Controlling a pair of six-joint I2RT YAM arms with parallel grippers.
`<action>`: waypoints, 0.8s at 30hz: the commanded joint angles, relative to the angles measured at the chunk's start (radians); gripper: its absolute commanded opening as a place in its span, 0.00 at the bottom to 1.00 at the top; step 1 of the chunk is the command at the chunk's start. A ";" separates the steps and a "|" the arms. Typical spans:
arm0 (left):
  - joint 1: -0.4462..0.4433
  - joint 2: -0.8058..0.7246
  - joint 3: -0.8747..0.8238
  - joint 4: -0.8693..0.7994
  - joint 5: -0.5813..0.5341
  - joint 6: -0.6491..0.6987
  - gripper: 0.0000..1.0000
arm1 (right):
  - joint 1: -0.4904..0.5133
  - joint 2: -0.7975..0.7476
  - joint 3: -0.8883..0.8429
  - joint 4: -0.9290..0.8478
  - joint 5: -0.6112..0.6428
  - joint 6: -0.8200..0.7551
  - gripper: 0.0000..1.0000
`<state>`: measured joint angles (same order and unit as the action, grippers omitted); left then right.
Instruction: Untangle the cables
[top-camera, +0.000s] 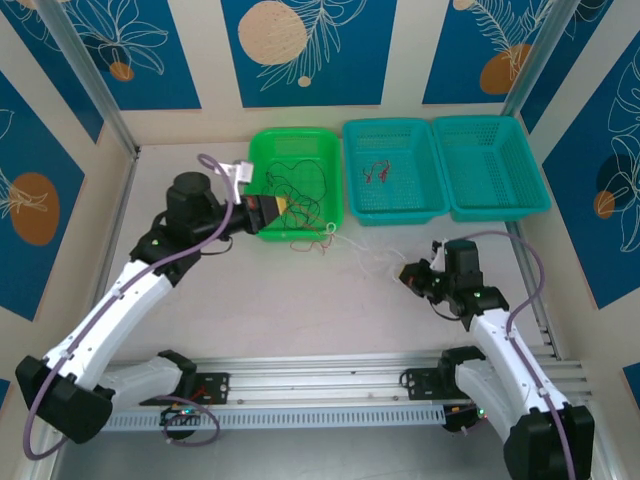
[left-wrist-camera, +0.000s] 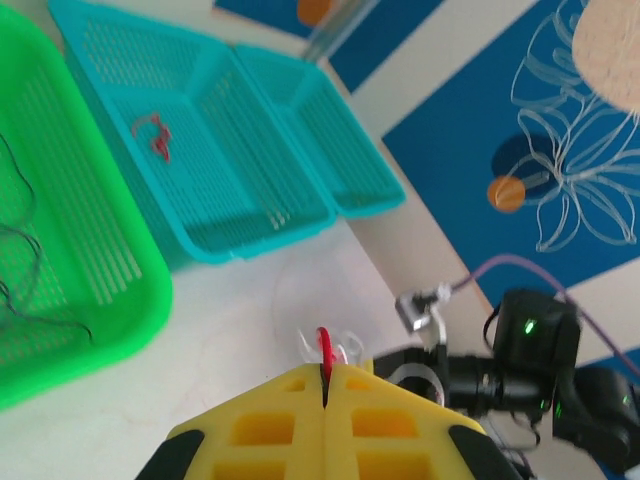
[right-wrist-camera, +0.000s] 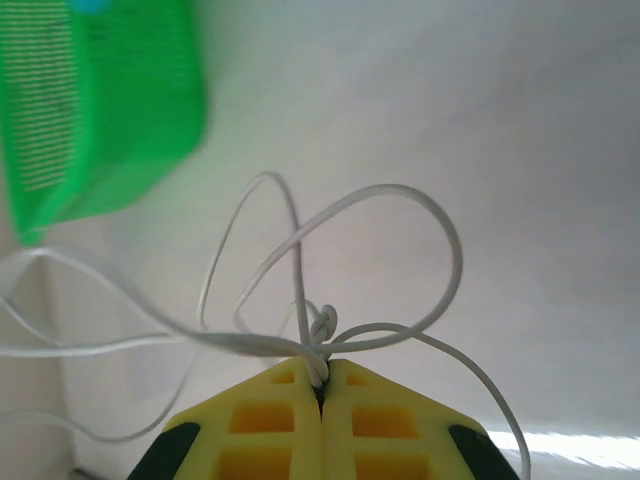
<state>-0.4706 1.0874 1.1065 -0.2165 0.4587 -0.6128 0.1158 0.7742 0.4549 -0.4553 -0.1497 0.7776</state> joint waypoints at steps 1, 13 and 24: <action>0.024 0.002 0.085 -0.066 -0.039 0.070 0.00 | -0.035 -0.001 -0.016 -0.153 0.145 -0.073 0.00; 0.127 0.060 0.349 -0.123 -0.005 0.129 0.00 | -0.129 0.162 0.067 -0.202 0.264 -0.069 0.00; 0.078 0.206 0.399 0.106 0.016 0.039 0.00 | -0.114 0.163 0.090 -0.060 0.010 -0.066 0.00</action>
<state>-0.3691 1.2514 1.4673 -0.2039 0.4629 -0.5518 -0.0059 0.9356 0.5076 -0.5434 -0.0555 0.7128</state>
